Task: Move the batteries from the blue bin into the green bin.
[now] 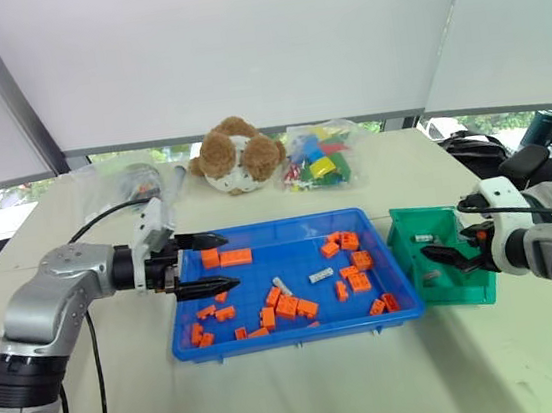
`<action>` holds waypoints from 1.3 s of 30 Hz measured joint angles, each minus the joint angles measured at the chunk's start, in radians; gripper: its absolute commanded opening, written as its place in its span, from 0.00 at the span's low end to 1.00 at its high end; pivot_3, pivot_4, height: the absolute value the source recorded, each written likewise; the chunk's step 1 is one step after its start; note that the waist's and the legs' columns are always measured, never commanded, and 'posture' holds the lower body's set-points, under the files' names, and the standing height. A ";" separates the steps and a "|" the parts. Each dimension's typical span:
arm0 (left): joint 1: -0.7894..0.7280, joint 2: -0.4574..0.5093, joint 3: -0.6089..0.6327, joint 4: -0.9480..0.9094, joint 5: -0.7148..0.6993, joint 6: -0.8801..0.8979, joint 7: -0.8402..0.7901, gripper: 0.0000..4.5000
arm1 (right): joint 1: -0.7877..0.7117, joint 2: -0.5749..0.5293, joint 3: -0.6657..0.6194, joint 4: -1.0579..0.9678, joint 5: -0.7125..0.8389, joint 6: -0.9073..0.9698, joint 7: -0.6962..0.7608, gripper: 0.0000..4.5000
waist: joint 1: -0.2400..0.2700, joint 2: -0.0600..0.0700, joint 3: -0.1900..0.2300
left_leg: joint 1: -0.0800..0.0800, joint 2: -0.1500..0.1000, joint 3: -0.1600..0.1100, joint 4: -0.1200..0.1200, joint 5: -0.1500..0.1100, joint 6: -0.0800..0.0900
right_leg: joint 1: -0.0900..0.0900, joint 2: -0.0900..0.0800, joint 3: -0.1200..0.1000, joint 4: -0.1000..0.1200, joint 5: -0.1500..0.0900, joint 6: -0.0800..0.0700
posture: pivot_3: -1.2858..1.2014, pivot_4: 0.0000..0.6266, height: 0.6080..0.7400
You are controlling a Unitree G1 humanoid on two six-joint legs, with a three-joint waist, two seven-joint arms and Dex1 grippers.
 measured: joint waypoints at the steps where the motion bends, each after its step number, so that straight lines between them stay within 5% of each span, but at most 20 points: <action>1: 0.000 0.000 0.000 0.000 0.000 0.000 0.001 1.00 | -0.025 -0.019 0.004 -0.001 0.019 -0.014 0.019 0.98 | 0.003 0.000 0.000 | 0.000 0.000 0.000 0.000 0.000 0.000 | 0.000 0.000 0.000 0.000 0.000 0.000 | 0.52 0.24 0.95; 10: -0.005 -0.007 -0.001 0.002 0.003 -0.003 0.003 1.00 | -0.222 0.075 0.213 -0.048 0.137 -0.066 0.090 0.98 | 0.008 0.000 0.000 | 0.000 0.000 0.000 0.000 0.000 0.000 | 0.000 0.000 0.000 0.000 0.000 0.000 | 0.52 0.24 0.95; 22: 0.010 -0.005 0.010 -0.034 0.008 0.001 0.027 1.00 | -0.313 0.280 0.599 0.196 -0.007 -0.301 0.066 0.98 | 0.007 0.000 0.000 | -0.001 0.000 0.000 0.001 0.000 0.001 | 0.000 0.000 0.000 0.000 0.000 0.000 | 0.52 0.24 0.95; 39: 0.044 -0.005 0.038 -0.072 -0.012 0.010 0.066 1.00 | -0.356 0.410 0.723 0.376 -0.163 -0.415 0.083 0.98 | 0.006 0.000 0.000 | -0.001 0.000 0.000 0.001 0.000 0.001 | 0.000 0.000 -0.001 0.000 0.000 0.000 | 0.52 0.24 0.95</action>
